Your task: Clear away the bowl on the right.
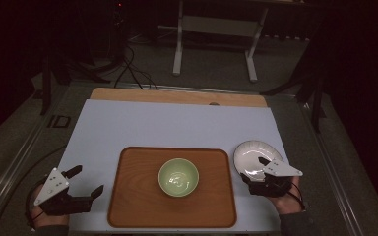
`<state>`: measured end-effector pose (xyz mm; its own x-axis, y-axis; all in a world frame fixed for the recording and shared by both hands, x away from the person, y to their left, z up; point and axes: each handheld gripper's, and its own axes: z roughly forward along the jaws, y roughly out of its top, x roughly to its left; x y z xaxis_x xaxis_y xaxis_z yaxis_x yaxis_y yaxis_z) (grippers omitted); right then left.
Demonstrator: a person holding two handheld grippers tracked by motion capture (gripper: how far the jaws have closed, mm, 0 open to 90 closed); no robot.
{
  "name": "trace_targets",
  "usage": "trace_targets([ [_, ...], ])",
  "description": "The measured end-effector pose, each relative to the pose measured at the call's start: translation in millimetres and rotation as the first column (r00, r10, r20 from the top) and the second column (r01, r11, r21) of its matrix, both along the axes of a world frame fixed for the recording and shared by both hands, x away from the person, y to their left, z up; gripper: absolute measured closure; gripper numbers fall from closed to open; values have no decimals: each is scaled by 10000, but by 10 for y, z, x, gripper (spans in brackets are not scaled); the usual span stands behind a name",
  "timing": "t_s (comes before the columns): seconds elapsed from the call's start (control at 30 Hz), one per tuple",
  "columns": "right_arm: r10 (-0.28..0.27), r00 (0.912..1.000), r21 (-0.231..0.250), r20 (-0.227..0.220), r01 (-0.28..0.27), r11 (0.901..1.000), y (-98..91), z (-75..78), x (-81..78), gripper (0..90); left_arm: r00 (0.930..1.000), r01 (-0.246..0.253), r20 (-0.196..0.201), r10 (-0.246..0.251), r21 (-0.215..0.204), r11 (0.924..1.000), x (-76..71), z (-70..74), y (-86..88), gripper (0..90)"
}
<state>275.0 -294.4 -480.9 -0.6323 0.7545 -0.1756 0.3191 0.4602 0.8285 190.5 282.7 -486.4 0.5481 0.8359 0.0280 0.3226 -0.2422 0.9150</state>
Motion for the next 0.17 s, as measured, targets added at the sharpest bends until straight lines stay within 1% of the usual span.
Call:
trace_targets([
  [0.17,-183,9998,51,-33,183,9998,-60,-15,1,153,10000,-90,-12,90,9,10000,2,-3,9,55],
])
